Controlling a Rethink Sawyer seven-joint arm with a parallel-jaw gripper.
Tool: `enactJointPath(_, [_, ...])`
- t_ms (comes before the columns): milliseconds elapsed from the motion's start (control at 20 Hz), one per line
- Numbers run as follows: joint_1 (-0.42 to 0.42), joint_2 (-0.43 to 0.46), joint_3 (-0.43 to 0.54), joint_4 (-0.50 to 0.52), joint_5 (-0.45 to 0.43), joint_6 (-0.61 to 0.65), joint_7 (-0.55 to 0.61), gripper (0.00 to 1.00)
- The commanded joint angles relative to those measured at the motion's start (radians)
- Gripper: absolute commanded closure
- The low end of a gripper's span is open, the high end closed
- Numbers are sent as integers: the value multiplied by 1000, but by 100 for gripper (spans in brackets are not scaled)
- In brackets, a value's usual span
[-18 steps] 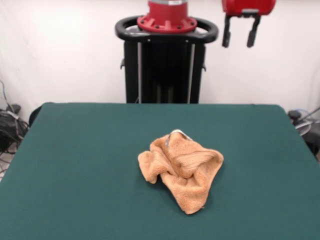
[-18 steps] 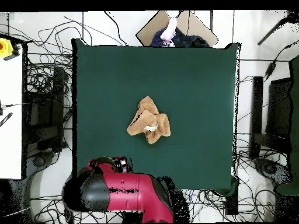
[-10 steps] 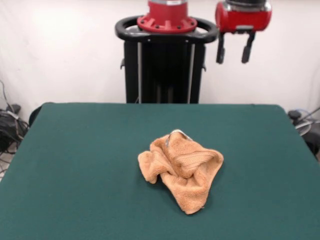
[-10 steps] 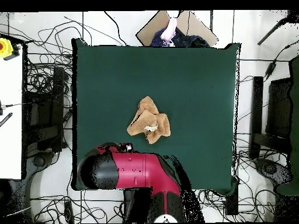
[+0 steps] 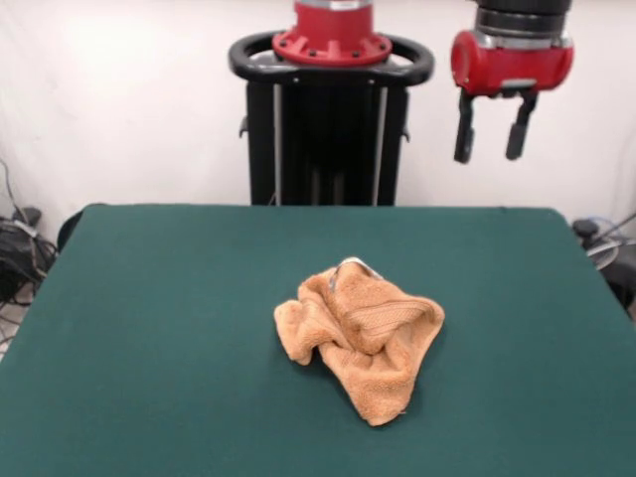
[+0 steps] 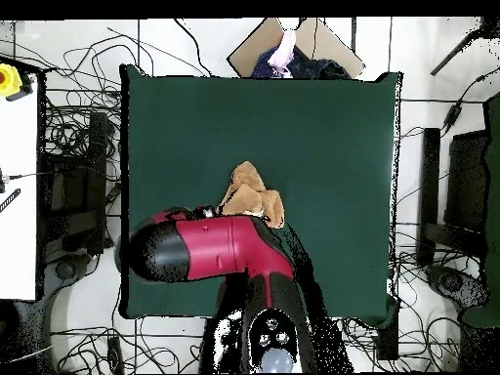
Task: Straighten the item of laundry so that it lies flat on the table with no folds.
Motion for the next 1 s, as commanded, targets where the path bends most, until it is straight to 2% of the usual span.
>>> enactJointPath(50, [-111,95,160,-171,-71,186,-237,0])
enactJointPath(500, [-230,150,256,-221,-125,229,-269,0])
enactJointPath(1000, [-239,122,273,-204,-149,245,-227,0])
